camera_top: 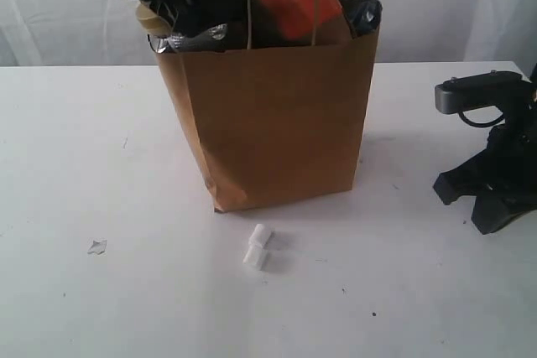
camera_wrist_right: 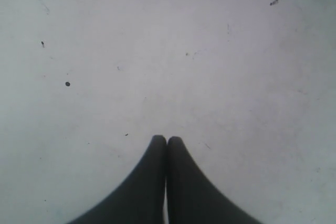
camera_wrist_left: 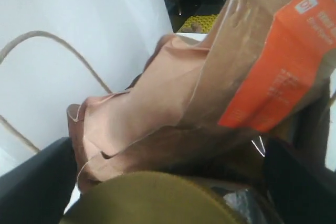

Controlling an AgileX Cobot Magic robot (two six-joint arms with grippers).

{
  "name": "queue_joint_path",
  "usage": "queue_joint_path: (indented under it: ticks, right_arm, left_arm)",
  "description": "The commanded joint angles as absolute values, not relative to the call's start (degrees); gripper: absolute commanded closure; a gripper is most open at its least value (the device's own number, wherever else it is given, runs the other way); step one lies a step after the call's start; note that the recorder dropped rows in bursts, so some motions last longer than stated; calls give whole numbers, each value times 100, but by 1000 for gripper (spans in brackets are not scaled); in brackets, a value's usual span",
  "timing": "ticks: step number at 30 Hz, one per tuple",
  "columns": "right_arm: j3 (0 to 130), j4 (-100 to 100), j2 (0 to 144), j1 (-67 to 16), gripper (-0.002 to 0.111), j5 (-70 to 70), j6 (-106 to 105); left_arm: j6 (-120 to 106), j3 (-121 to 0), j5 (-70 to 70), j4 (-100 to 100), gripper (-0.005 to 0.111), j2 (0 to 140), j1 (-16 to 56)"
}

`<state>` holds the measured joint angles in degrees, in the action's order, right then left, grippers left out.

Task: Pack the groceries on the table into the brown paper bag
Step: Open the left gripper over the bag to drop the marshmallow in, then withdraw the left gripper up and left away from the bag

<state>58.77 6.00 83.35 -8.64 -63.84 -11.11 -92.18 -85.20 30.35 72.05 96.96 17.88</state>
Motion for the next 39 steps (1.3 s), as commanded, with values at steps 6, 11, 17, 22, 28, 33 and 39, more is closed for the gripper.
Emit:
queue_joint_path:
  ticks: [6, 11, 17, 22, 28, 33, 39]
  right_arm:
    - [5875, 600, 8274, -826, 108, -6375, -1180]
    - [5875, 600, 8274, -826, 108, -6387, -1180]
    - [5875, 600, 8274, -826, 108, -6413, -1180]
    - [5875, 600, 8274, -826, 108, -6413, -1180]
    - [5875, 600, 8274, -826, 108, -6413, -1180]
    - [5875, 535, 8274, -826, 108, -6411, -1180]
    - [5875, 486, 8274, -826, 108, -6391, -1208]
  left_arm:
    - [-9793, -8473, 3125, 8425, 12, 9658, 1779]
    - [-9918, -8473, 3102, 8525, 12, 9634, 1779]
    - [-10117, -8473, 3104, 8525, 12, 9624, 1779]
    - [-10226, -8473, 2813, 8498, 12, 9498, 1779]
    - [-10214, -8473, 2603, 8063, 12, 9265, 1779]
    - [-9382, -8473, 2426, 7132, 22, 8887, 1779]
    - [-7685, -8473, 2565, 6098, 88, 8359, 1247]
